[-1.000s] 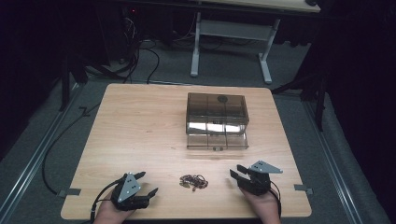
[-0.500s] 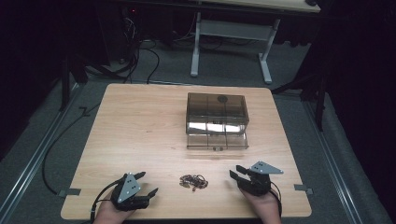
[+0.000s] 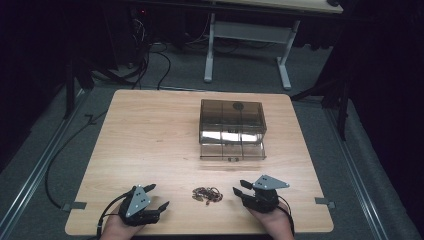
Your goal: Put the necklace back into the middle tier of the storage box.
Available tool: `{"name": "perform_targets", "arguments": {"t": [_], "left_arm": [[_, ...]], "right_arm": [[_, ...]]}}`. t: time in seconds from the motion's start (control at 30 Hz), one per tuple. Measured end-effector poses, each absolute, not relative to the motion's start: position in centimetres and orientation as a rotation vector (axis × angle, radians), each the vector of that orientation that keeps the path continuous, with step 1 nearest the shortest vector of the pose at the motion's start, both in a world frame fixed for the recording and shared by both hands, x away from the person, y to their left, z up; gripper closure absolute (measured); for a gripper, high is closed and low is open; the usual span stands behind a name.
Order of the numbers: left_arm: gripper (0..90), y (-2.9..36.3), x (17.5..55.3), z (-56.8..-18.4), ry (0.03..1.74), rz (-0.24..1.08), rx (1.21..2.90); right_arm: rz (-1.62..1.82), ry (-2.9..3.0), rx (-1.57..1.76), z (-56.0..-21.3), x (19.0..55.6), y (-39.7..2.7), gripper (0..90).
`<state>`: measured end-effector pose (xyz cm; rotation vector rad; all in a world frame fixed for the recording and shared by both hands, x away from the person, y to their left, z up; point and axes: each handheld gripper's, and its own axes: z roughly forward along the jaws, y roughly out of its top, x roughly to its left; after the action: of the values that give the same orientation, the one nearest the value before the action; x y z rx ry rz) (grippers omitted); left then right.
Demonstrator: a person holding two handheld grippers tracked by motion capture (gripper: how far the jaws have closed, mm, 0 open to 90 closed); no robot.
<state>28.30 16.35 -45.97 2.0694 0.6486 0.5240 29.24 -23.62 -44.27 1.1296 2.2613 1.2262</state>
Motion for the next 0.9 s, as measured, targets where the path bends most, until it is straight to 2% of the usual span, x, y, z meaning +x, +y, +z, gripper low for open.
{"name": "perform_targets", "arguments": {"t": [0.9], "left_arm": [[27.0,16.4,28.3,-46.0,0.653,0.526,2.065]], "right_arm": [[1.186,2.446,0.99,-44.2,30.5,-18.5,56.7]]}}
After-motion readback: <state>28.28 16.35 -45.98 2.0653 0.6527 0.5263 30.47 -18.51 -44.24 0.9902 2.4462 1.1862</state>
